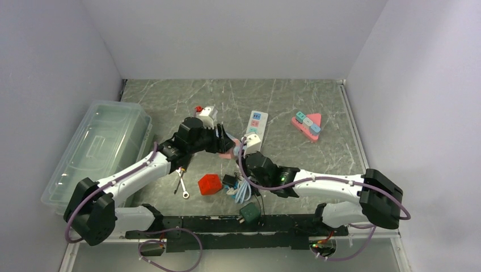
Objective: Pull the plug off the socket
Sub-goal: Remove the plug from the socket.
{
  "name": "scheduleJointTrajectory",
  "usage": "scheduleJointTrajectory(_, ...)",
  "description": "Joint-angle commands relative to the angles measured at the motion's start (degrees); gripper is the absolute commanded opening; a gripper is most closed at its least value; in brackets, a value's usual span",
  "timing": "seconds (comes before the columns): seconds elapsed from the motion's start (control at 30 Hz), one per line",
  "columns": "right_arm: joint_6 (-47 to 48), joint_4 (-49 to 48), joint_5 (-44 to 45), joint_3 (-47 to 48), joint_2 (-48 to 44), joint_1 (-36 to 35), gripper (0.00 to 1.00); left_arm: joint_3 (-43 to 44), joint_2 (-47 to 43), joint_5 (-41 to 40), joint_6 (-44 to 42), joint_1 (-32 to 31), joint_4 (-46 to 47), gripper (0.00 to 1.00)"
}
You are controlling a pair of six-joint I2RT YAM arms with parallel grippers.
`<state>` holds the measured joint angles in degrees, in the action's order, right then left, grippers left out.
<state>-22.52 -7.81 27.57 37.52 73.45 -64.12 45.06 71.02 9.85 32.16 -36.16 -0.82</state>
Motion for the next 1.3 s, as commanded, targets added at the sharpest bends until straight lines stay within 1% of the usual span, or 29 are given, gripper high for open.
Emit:
scheduleJointTrajectory(0.0, 1.2, -2.2, 2.9, 1.4, -2.4, 1.0, 0.00, 0.0, -0.1, -8.0, -6.2, 1.5, -4.8, 0.00)
scheduleJointTrajectory(0.13, -1.1, -3.9, 1.9, 0.9, 0.7, -0.2, 0.00, 0.6, 0.3, -9.7, 1.7, 1.5, -4.6, 0.00)
scheduleJointTrajectory(0.23, -2.6, -5.0, 1.9, 0.9, 3.4, -1.9, 0.00, 0.3, -0.5, -9.7, 5.9, 1.6, -2.4, 0.00)
scheduleJointTrajectory(0.37, -4.5, -6.1, 1.3, 1.2, 7.2, -3.6, 0.00, 1.1, -1.5, -9.0, 9.0, 2.1, -0.7, 0.00)
scheduleJointTrajectory(0.5, -5.6, -7.0, 0.4, 1.3, 10.0, -4.2, 0.00, 1.8, -1.8, -5.9, 10.9, 3.5, 0.4, 0.00)
scheduleJointTrajectory(0.63, -5.4, -6.9, 0.5, 1.9, 11.2, -4.5, 0.00, 0.9, -1.6, -3.1, 13.2, 4.8, 3.8, 0.00)
scheduleJointTrajectory(0.8, -4.5, -5.3, 3.3, 1.9, 8.2, -4.4, 0.00, 0.7, -0.8, -3.8, 9.3, 5.1, 2.1, 0.00)
scheduleJointTrajectory(0.93, -2.3, -2.5, 6.1, 3.2, 4.9, -4.0, 0.00, 0.5, -0.3, -6.4, 3.3, 5.1, -1.3, 0.00)
scheduleJointTrajectory(1.1, -0.9, -0.8, 6.6, 3.6, 0.6, -1.6, 0.00, -0.2, -0.4, -9.5, -4.2, 5.0, -3.7, 0.00)
scheduleJointTrajectory(1.2, -0.4, 0.0, 7.0, 3.6, -0.9, -0.6, 0.00, -0.4, -0.8, -10.5, -6.3, 5.0, -5.0, 0.00)
scheduleJointTrajectory(1.27, -0.2, 0.3, 7.5, 3.4, -1.4, -0.4, 0.00, -0.5, -1.0, -11.5, -6.3, 5.0, -5.3, 0.00)
